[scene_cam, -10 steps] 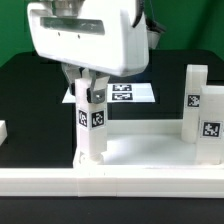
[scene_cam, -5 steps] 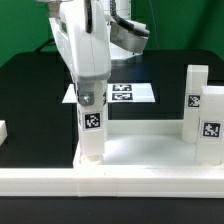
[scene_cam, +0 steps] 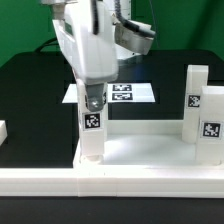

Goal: Assemble desk

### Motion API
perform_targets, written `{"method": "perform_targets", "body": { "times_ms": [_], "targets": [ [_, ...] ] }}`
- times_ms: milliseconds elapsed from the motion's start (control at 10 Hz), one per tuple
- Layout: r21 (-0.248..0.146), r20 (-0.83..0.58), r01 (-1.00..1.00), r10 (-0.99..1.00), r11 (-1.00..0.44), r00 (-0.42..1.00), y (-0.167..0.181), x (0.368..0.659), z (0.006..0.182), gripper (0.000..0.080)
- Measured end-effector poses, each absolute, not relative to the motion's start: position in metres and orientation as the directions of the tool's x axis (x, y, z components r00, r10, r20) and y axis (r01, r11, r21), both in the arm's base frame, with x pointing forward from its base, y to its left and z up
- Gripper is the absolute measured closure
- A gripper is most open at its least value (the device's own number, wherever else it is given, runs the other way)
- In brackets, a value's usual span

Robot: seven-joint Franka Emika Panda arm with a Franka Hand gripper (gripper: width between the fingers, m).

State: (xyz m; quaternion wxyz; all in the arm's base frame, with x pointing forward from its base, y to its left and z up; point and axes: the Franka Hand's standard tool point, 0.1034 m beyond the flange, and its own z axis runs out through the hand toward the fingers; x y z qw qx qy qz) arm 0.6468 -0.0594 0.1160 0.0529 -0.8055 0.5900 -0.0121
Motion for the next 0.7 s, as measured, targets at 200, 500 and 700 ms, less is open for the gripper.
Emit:
{"method": "perform_targets", "body": {
  "times_ms": [200,500,700],
  "targets": [
    [-0.106,-0.022,-0.869,-0.872,-0.484,0.489,-0.0562,0.6472,0.1162,0.0151],
    [-0.107,0.011,-0.676,-0.68,-0.729,0.733,-0.0547,0.6471,0.1159,0.015],
    [-0.098,0.035,-0.501,-0.506,-0.86,0.862,-0.0552,0.6471,0.116,0.015]
  ]
}}
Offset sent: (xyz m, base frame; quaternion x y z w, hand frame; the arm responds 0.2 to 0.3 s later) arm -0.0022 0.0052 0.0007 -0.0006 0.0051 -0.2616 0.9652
